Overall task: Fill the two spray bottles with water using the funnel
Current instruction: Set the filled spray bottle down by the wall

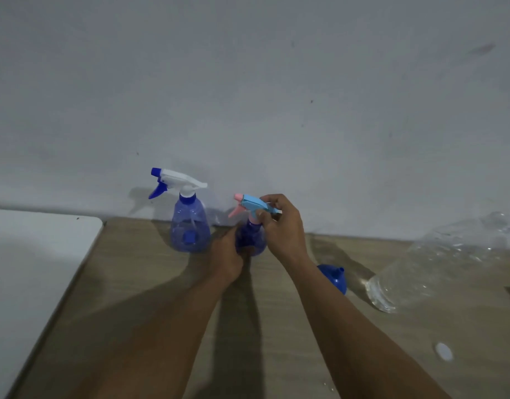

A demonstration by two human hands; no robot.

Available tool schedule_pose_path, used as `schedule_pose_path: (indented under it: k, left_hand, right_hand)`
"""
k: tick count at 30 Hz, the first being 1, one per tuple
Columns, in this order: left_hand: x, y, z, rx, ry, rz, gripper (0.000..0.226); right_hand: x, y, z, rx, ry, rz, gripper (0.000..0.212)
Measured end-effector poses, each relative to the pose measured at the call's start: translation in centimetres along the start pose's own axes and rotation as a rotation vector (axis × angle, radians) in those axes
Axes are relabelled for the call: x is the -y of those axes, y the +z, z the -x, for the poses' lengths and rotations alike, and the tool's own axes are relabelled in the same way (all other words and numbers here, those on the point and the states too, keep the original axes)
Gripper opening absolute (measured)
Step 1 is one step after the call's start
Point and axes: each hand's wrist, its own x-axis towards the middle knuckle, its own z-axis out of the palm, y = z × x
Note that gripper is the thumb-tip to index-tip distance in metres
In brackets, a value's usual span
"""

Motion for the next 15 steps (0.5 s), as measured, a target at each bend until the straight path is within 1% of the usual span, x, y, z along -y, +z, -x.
schedule_pose_path:
  k: [2, 4, 5, 7, 8, 10, 12, 15]
  left_hand:
    - [-0.6, 0.1, -0.5, -0.025, -0.087, 0.146, 0.028]
    - [-0.4, -0.4, -0.9, -0.009, -0.037, 0.063, 0.035]
    - [-0.8, -0.7, -0.7, 0.045, 0.004, 0.014, 0.042]
    - [-0.6, -0.7, -0.7, 0.072, 0.033, -0.082, 0.054]
    - [-0.7, -0.9, -0.5, 0.091, 0.016, -0.077, 0.056]
    - [-0.8, -0.7, -0.2, 0.076, -0.041, -0.044, 0.059]
    - [-0.9, -0.6, 0.4, 0.065, -0.071, -0.075, 0.058]
    - [-1.1, -0.6, 1.6, -0.005, -0.076, -0.136, 0.048]
  right_hand:
    - [0.0, 0.2, -0.4, -0.006, 0.004, -0.012, 0.022]
    - [0.1, 0.3, -0.7, -0.008, 0.004, -0.019, 0.022]
    - [0.2, 0.4, -0.8, -0.006, 0.006, -0.009, 0.025]
    - [0.4, 0.2, -0.6, 0.009, 0.026, 0.014, 0.036]
    - [0.4, 0.1, -0.5, 0.012, 0.034, 0.026, 0.042]
    - [0.3, -0.5, 0.0, 0.008, 0.027, 0.064, 0.049]
    - [0.2, -1.2, 0.7, 0.009, 0.012, 0.117, 0.049]
    - [0.2, -2.7, 2.0, 0.016, 0.021, 0.206, 0.047]
